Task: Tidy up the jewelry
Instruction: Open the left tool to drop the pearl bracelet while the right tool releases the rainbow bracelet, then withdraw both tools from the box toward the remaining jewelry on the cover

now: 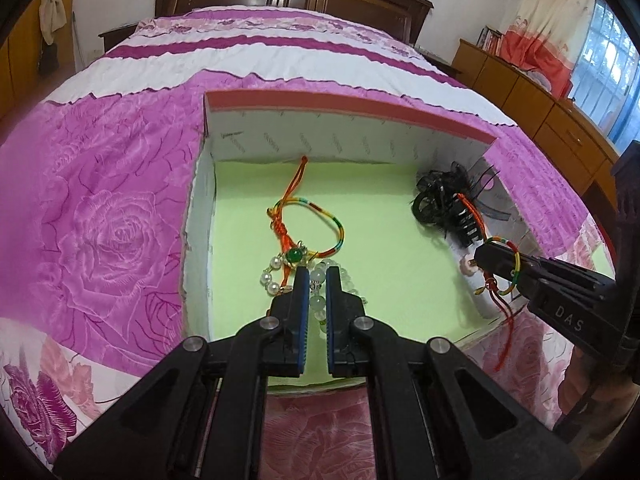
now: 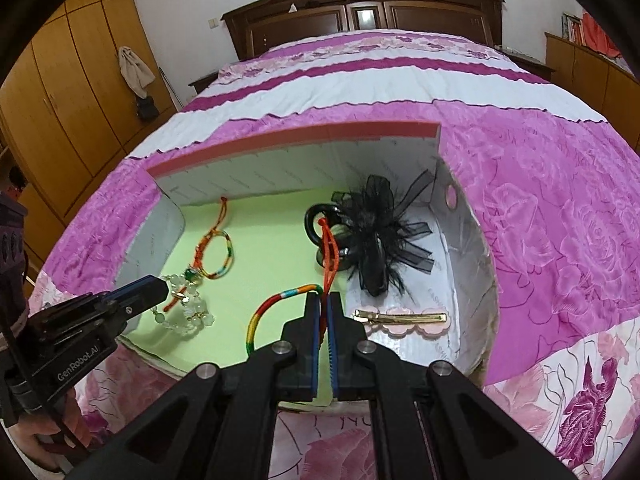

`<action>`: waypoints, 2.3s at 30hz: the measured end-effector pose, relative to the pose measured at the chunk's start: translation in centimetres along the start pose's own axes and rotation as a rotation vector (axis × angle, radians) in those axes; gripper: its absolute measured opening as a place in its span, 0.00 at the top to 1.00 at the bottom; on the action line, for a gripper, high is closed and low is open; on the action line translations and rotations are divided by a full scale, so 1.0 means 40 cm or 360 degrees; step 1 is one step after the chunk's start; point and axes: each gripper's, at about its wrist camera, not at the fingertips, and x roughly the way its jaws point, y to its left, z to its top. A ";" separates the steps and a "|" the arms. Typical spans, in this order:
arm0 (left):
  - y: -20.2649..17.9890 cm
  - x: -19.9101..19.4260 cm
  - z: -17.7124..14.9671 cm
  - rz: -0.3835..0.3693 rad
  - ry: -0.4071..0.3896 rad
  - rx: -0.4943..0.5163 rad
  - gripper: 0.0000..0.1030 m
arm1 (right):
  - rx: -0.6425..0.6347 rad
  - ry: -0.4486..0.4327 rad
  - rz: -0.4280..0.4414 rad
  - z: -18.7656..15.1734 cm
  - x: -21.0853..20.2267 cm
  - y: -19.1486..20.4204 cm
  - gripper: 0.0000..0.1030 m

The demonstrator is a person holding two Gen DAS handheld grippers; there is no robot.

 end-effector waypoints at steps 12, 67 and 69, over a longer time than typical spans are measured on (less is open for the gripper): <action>-0.004 0.006 -0.002 0.0017 0.0041 0.0014 0.96 | 0.0060 0.0011 0.0004 -0.002 0.004 -0.014 0.83; -0.037 -0.221 -0.196 -0.0008 0.0053 0.0004 0.69 | 0.0156 -0.0032 0.0132 -0.259 -0.312 0.053 0.72; -0.038 -0.216 -0.204 -0.0007 0.0069 0.0002 0.69 | 0.0152 -0.0023 0.0133 -0.267 -0.309 0.057 0.72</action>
